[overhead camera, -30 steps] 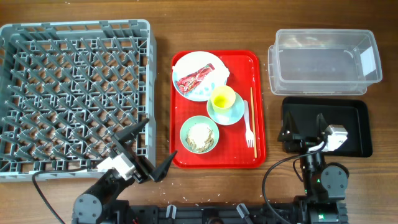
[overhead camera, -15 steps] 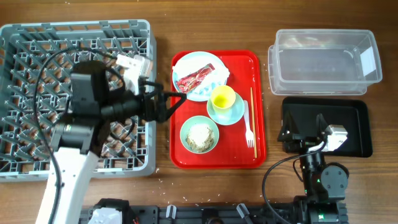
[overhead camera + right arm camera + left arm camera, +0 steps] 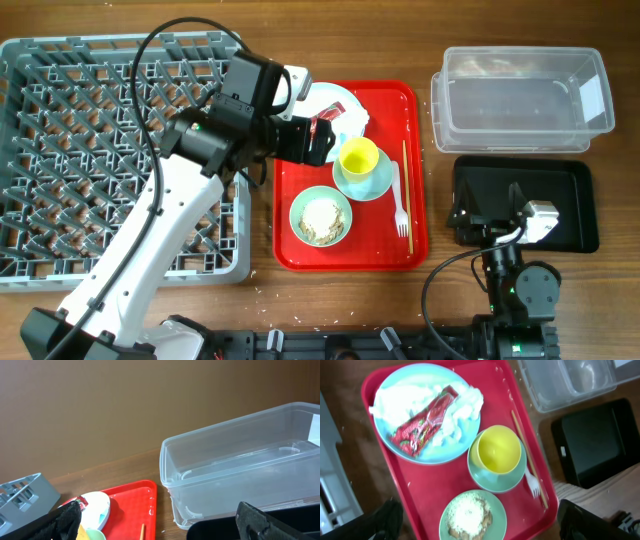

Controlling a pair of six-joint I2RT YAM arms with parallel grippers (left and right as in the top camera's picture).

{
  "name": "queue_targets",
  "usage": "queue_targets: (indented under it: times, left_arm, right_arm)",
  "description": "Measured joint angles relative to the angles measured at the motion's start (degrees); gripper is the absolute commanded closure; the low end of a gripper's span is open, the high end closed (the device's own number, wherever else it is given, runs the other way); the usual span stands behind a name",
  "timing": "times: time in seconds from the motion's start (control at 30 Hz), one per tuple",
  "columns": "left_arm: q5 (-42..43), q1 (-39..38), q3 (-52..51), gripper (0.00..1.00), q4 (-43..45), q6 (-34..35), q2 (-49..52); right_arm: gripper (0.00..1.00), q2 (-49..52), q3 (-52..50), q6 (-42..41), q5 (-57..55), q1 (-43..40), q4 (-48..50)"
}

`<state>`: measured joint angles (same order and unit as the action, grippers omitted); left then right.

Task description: Sort waste into correct bins and load items into the dishwasher rack

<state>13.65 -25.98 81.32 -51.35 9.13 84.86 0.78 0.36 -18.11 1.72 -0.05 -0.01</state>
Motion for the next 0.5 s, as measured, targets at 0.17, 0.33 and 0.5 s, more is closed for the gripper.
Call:
queue_targets:
  times: [0.17, 0.33, 0.5]
  left_arm:
    - [-5.8, 0.0, 0.1, 0.0, 7.6, 0.0, 3.1]
    - [-7.8, 0.0, 0.1, 0.0, 9.4, 0.0, 9.6]
    - [-8.2, 0.3, 0.1, 0.0, 10.6, 0.0, 10.7]
  right_arm:
    - [0.0, 0.0, 0.0, 0.0, 0.0, 0.0, 0.0]
    - [0.0, 0.0, 0.0, 0.0, 0.0, 0.0, 0.0]
    - [0.0, 0.0, 0.0, 0.0, 0.0, 0.0, 0.0]
